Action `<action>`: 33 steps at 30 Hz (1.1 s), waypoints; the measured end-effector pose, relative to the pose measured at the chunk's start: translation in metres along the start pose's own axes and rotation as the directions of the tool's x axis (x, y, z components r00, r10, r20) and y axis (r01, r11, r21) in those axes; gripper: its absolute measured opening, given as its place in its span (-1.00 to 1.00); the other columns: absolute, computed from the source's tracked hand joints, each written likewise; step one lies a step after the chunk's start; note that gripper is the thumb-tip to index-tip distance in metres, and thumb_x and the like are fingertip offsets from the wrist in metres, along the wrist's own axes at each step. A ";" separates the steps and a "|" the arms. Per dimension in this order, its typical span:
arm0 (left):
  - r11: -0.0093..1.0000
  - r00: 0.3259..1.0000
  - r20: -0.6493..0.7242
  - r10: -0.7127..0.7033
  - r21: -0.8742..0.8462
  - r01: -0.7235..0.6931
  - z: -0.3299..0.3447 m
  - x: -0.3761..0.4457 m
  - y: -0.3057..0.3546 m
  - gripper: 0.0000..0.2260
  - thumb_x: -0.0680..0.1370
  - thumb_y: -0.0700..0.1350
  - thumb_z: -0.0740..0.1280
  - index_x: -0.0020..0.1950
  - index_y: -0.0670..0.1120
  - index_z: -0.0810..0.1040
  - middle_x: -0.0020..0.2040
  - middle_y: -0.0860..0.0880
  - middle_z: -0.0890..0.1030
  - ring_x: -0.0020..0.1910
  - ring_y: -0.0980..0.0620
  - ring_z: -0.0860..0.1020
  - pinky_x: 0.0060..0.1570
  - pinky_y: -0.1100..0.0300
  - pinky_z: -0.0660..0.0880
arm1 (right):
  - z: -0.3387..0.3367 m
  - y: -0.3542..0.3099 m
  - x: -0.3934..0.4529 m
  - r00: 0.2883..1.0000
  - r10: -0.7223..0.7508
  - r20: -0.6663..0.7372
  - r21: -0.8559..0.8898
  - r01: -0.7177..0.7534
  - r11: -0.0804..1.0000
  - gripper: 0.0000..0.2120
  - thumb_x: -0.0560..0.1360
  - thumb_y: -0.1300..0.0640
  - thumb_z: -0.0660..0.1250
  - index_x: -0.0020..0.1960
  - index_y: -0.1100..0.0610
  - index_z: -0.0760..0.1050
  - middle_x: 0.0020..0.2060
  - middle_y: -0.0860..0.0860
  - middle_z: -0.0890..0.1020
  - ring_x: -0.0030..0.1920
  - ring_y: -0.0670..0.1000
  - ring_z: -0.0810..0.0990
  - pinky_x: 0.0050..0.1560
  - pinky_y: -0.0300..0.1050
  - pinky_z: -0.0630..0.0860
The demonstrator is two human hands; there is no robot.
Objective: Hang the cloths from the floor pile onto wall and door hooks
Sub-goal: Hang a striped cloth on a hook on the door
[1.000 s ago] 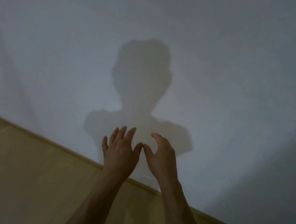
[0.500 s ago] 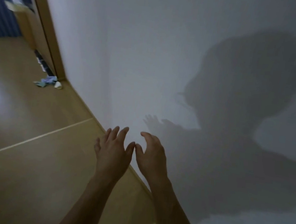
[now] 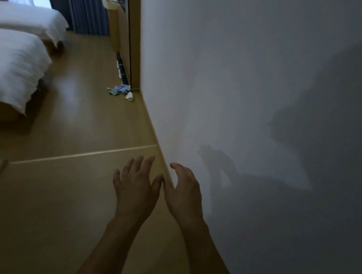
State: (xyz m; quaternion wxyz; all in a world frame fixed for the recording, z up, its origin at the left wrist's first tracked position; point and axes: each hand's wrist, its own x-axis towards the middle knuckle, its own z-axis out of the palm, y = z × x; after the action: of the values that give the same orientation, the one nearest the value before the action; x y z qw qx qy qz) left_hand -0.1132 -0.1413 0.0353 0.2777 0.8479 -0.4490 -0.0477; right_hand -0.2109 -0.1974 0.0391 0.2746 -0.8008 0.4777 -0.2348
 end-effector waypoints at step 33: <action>0.980 0.984 -0.070 -0.165 0.100 0.171 -0.010 0.519 -0.213 -0.51 0.60 0.16 0.19 0.51 0.11 0.21 0.53 0.00 0.23 0.52 -0.03 0.15 0.46 -0.17 0.02 | 0.247 -0.155 0.500 0.988 -0.108 0.113 0.064 0.101 0.993 -0.56 0.55 -0.06 0.28 0.41 -0.01 0.35 0.32 -0.03 0.46 0.30 -0.05 0.44 0.20 -0.25 0.33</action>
State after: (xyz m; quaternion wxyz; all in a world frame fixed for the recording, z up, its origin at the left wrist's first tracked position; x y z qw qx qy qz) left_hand 0.3538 -0.4521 0.0218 0.2412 0.8974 -0.3688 -0.0209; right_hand 0.2625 -0.5298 0.0163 0.3125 -0.8287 0.4112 -0.2156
